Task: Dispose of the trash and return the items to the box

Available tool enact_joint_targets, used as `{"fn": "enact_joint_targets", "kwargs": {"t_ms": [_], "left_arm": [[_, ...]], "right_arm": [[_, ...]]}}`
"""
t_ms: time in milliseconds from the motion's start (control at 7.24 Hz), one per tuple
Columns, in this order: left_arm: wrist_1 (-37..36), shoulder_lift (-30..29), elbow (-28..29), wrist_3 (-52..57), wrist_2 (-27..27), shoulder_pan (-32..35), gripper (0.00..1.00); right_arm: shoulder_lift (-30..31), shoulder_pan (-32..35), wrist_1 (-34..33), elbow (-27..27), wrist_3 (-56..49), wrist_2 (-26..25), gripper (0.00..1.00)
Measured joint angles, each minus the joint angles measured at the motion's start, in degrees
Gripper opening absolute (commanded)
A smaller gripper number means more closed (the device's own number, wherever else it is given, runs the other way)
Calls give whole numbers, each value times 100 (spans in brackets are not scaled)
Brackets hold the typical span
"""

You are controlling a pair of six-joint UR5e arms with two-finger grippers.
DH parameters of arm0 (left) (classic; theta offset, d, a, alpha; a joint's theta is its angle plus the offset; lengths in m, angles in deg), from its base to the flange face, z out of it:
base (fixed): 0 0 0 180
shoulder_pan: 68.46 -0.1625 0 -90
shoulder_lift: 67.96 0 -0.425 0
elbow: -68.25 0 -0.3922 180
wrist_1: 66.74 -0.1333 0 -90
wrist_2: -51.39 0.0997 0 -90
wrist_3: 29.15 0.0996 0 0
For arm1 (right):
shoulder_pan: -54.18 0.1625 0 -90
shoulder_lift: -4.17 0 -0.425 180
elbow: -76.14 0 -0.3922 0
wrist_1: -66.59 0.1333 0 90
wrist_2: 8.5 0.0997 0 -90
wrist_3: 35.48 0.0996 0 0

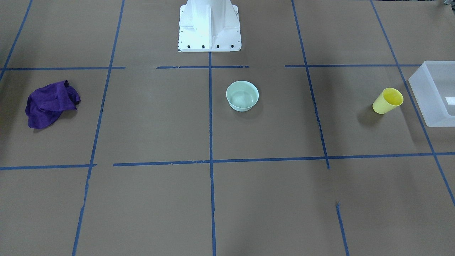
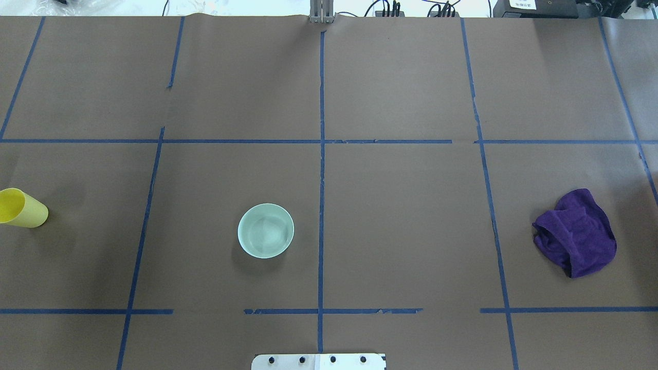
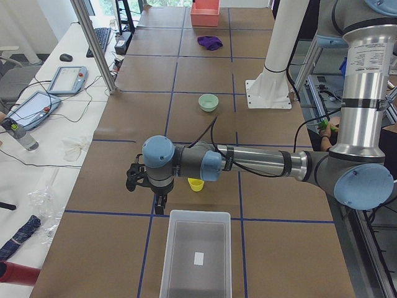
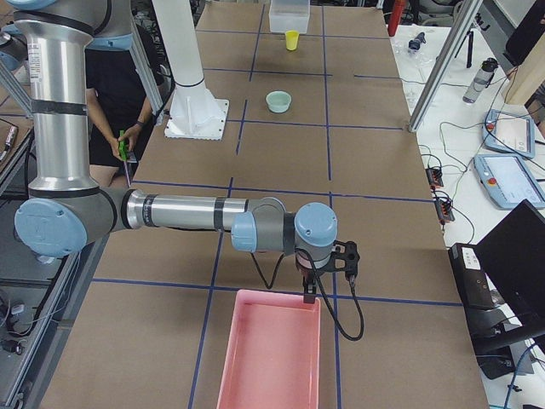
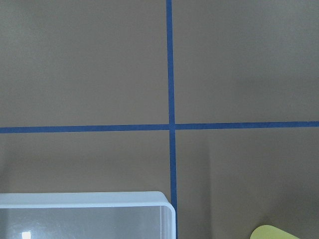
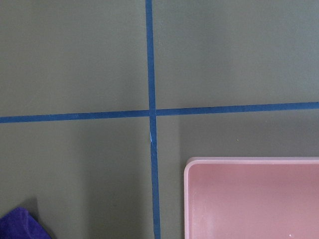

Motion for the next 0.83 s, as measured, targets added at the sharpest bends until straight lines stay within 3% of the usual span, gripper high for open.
{"fn": "enact_joint_targets", "kwargs": {"t_ms": [414,829], "left_arm": [[19,35,-277,-83,12,-17,100],[407,376,-806,-1034,37,-508,95]], "right_arm": [[17,-3,10,-25,30,-1,100],[-21,-6,23,28,101,13,100]]}}
